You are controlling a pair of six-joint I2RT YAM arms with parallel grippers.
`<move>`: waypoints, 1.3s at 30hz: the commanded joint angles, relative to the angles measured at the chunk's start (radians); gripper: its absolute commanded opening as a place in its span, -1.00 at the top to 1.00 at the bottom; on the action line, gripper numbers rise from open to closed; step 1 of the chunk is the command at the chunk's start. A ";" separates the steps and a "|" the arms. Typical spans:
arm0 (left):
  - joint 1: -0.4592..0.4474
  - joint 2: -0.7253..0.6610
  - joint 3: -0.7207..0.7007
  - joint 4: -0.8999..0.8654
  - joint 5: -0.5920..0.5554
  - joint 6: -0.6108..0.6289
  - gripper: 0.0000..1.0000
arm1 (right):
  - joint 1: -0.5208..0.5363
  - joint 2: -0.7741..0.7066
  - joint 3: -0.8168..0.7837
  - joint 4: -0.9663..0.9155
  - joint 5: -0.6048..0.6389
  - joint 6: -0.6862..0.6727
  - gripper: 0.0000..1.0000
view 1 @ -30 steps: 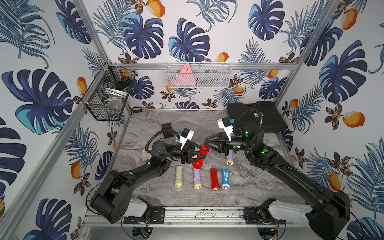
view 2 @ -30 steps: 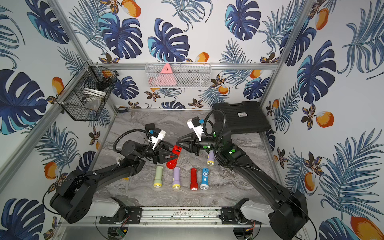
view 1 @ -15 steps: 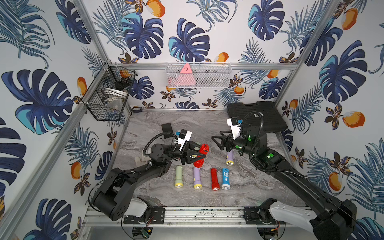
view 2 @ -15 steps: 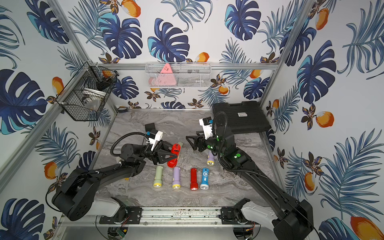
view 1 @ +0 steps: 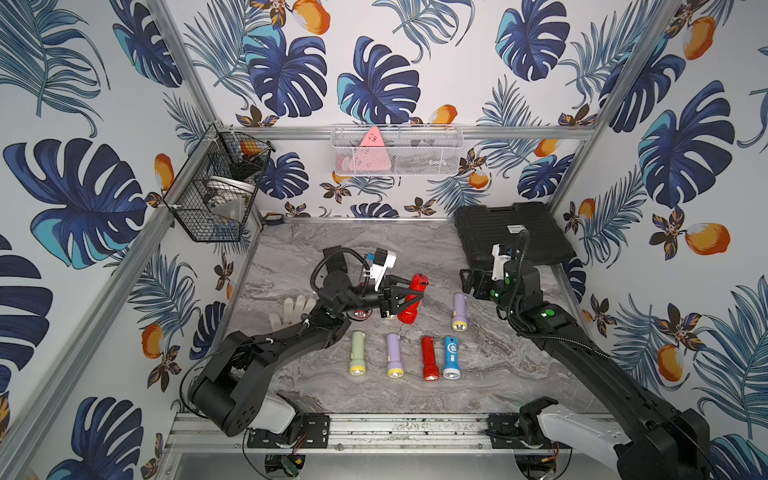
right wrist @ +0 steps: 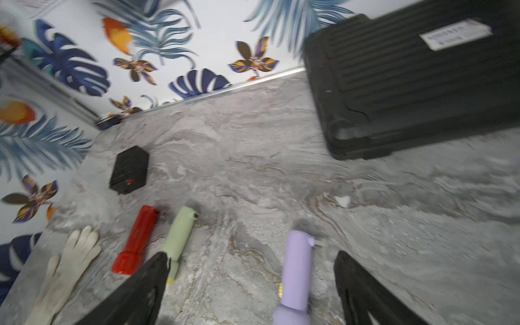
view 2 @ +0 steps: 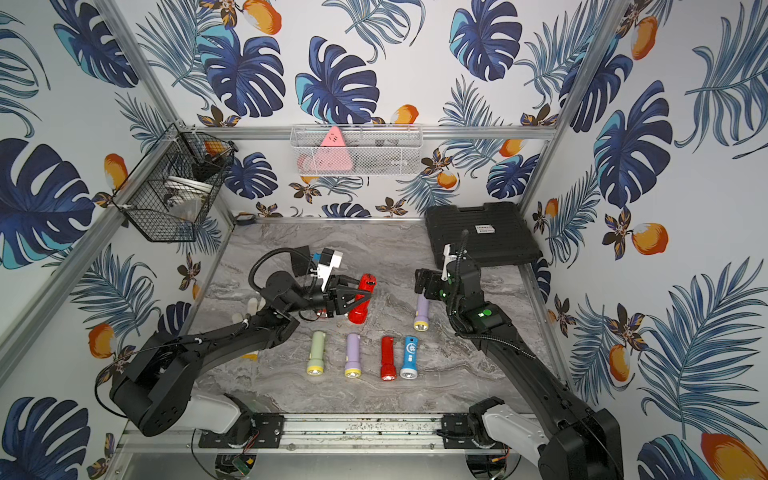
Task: Close the plug at the bottom of the flashlight
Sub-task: Place the flashlight at the center of the board.
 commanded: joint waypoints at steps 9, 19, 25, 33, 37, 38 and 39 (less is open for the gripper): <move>-0.154 0.112 0.288 -0.943 -0.592 0.231 1.00 | -0.216 0.015 -0.038 -0.056 -0.179 0.119 -1.00; -0.203 0.399 0.595 -1.231 -0.868 0.151 1.00 | -0.288 0.033 -0.050 -0.029 -0.265 0.142 -1.00; -0.217 0.562 0.762 -1.323 -0.939 0.163 1.00 | -0.296 0.022 -0.056 -0.018 -0.272 0.141 -1.00; -0.217 0.708 0.862 -1.316 -0.962 0.116 1.00 | -0.297 0.006 -0.063 -0.007 -0.278 0.142 -1.00; -0.217 0.757 0.883 -1.319 -0.973 0.105 1.00 | -0.297 0.007 -0.063 -0.006 -0.285 0.142 -1.00; -0.217 0.763 0.885 -1.319 -0.973 0.104 1.00 | -0.297 0.007 -0.063 -0.006 -0.286 0.142 -1.00; -0.217 0.769 0.887 -1.320 -0.969 0.103 1.00 | -0.297 0.007 -0.064 -0.006 -0.285 0.142 -1.00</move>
